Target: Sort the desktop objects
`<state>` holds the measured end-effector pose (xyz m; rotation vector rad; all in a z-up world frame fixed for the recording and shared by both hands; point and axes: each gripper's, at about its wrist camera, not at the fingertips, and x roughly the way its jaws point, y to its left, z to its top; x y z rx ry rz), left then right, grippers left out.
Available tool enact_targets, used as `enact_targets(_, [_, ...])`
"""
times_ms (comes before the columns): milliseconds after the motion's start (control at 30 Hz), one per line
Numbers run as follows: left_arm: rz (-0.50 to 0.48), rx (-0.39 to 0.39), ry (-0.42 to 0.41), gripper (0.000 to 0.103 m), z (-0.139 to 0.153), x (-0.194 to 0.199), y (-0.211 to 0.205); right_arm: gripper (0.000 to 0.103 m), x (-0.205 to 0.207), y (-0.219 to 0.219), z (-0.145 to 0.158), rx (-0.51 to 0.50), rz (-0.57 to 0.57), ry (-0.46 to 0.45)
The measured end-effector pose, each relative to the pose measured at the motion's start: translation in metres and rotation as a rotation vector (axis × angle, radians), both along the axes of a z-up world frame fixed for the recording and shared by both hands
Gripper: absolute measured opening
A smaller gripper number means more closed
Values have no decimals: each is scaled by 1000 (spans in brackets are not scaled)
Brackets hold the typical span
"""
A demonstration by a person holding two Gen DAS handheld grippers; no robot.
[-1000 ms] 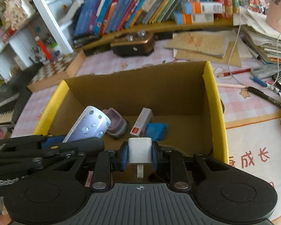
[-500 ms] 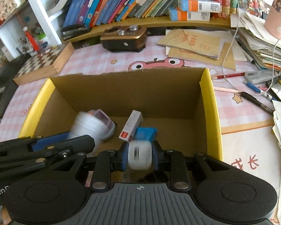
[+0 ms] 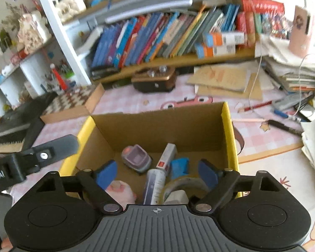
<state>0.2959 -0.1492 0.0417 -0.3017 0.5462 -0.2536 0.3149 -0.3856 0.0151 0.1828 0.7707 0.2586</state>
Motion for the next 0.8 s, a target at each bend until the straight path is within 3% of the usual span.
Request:
enact_targets(200, [60, 48, -94, 103, 14, -45, 22, 87, -33, 1, 15, 1, -29, -112])
enact_targets(400, [128, 117, -157, 103, 19, -99, 47, 94, -72, 15, 19, -24, 11, -154])
enact_targets(800, [215, 177, -110, 103, 3, -191, 95, 96, -154, 48, 5, -48, -27, -118])
